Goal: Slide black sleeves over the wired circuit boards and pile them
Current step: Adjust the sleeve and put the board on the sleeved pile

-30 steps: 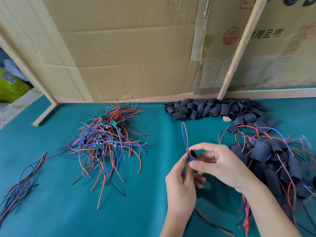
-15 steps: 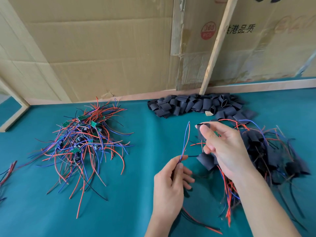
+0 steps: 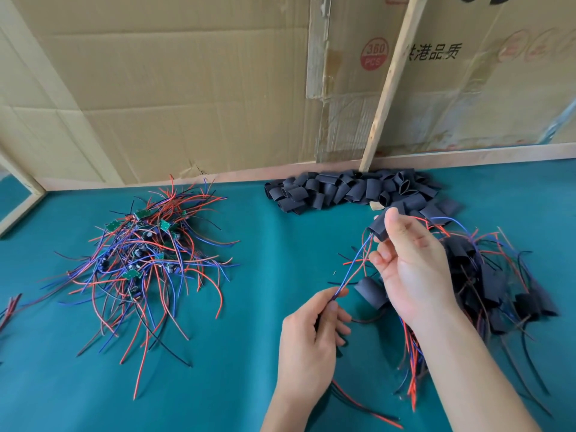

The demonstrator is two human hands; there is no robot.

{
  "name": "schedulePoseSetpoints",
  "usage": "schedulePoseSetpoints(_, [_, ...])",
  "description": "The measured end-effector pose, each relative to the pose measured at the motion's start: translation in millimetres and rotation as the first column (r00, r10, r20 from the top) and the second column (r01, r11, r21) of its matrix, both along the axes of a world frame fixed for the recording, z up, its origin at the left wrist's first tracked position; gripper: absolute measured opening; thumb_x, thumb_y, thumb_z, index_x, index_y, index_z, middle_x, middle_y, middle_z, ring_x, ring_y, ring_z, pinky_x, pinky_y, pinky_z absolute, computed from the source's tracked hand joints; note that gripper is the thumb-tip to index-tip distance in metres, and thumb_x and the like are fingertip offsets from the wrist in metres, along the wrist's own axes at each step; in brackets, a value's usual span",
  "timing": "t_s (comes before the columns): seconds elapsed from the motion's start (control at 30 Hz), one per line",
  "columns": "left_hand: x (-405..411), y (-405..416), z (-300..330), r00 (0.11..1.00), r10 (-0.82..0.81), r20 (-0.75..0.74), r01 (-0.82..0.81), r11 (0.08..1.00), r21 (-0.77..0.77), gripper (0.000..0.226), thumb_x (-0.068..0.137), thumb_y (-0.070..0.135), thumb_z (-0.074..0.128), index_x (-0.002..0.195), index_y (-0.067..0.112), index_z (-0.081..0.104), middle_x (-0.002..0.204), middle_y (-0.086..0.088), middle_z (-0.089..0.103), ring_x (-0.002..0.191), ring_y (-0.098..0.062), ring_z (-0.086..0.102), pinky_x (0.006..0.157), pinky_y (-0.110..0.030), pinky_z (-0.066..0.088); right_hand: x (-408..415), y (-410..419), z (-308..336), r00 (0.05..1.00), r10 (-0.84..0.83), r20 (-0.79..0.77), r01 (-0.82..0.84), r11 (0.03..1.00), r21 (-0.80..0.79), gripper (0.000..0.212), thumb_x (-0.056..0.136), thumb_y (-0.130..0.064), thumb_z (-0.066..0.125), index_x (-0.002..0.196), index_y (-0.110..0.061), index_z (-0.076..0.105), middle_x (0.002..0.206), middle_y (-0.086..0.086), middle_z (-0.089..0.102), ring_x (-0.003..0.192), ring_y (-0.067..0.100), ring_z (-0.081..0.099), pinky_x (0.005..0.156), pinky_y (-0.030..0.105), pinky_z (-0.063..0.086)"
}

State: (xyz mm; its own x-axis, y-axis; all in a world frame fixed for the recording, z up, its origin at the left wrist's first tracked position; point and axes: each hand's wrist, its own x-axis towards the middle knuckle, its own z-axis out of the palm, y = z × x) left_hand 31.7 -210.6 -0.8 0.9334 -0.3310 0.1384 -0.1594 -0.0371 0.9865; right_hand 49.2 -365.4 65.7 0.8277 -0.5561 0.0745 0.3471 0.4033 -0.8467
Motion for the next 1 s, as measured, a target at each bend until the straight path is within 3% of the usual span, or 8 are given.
schedulePoseSetpoints(0.13, [0,1,-1,1.0,0.0,0.004,0.0,1.0,0.013,0.029,0.108,0.009,0.047,0.109,0.024,0.072,0.079,0.001,0.07,0.063,-0.008,0.061,0.062,-0.023,0.052,0,1,-2,0.997,0.072,0.0,-0.072,0.997,-0.024,0.016,0.081,-0.035,0.075,0.071,-0.022,0.072,0.064,-0.005,0.05,0.05,0.01,0.037,0.049,0.021,0.041])
schedulePoseSetpoints(0.23, [0,1,1,1.0,0.015,-0.001,-0.015,1.0,0.007,0.029,0.108,0.009,0.047,0.108,0.024,0.072,0.079,-0.002,0.07,0.062,-0.008,0.061,0.062,-0.021,0.051,-2,-2,-2,0.99,0.142,0.007,-0.141,0.987,-0.079,0.018,0.081,-0.037,0.077,0.072,-0.022,0.075,0.072,-0.002,0.059,0.051,0.011,0.038,0.051,0.023,0.043])
schedulePoseSetpoints(0.33, [1,1,1,0.999,0.035,-0.013,-0.035,0.999,-0.004,0.028,0.108,0.009,0.047,0.106,0.022,0.072,0.079,-0.004,0.07,0.061,-0.008,0.059,0.061,-0.02,0.05,-6,-4,-2,0.988,0.156,-0.024,-0.157,0.966,-0.205,0.039,0.067,-0.054,0.089,0.079,-0.019,0.077,0.084,0.002,0.069,0.055,0.013,0.042,0.056,0.025,0.047])
schedulePoseSetpoints(0.43, [0,0,0,0.999,0.04,-0.025,-0.041,0.999,-0.008,0.028,0.107,0.009,0.048,0.105,0.022,0.072,0.079,-0.005,0.07,0.061,-0.009,0.059,0.06,-0.021,0.051,-8,-9,0,0.989,0.146,-0.001,-0.143,0.969,-0.202,0.049,0.06,-0.06,0.094,0.082,-0.019,0.078,0.089,0.003,0.071,0.056,0.012,0.044,0.057,0.025,0.048])
schedulePoseSetpoints(0.7, [1,1,0,0.998,0.049,-0.046,-0.049,0.999,-0.006,0.028,0.107,0.01,0.048,0.105,0.022,0.072,0.079,-0.005,0.07,0.06,-0.009,0.059,0.058,-0.021,0.05,-8,-5,2,0.985,0.175,0.015,-0.17,0.973,-0.156,0.052,0.052,-0.06,0.098,0.081,-0.021,0.078,0.088,0.001,0.066,0.057,0.012,0.043,0.057,0.025,0.046])
schedulePoseSetpoints(0.8, [0,1,0,0.998,0.053,-0.044,-0.053,0.999,0.007,0.028,0.107,0.008,0.047,0.104,0.022,0.072,0.079,-0.006,0.07,0.06,-0.009,0.059,0.058,-0.021,0.05,-9,-4,3,0.985,0.168,0.024,-0.163,0.975,-0.152,0.048,0.055,-0.058,0.097,0.081,-0.022,0.079,0.088,-0.001,0.068,0.057,0.012,0.043,0.057,0.025,0.046])
schedulePoseSetpoints(0.93, [-1,2,0,0.998,0.046,-0.036,-0.045,0.999,0.01,0.027,0.107,0.01,0.048,0.105,0.023,0.072,0.08,-0.006,0.07,0.059,-0.008,0.06,0.057,-0.021,0.051,-10,0,3,0.987,0.16,0.023,-0.154,0.973,-0.171,0.019,0.072,-0.041,0.081,0.081,-0.024,0.079,0.085,-0.004,0.071,0.057,0.011,0.043,0.058,0.026,0.046])
schedulePoseSetpoints(1.0, [0,2,0,0.999,0.046,-0.029,-0.045,0.999,0.011,0.027,0.107,0.009,0.048,0.105,0.023,0.071,0.079,-0.005,0.07,0.059,-0.008,0.06,0.058,-0.021,0.05,-10,0,1,0.987,0.16,0.018,-0.154,0.972,-0.175,0.014,0.075,-0.037,0.077,0.082,-0.024,0.079,0.082,-0.004,0.071,0.056,0.011,0.042,0.057,0.024,0.046])
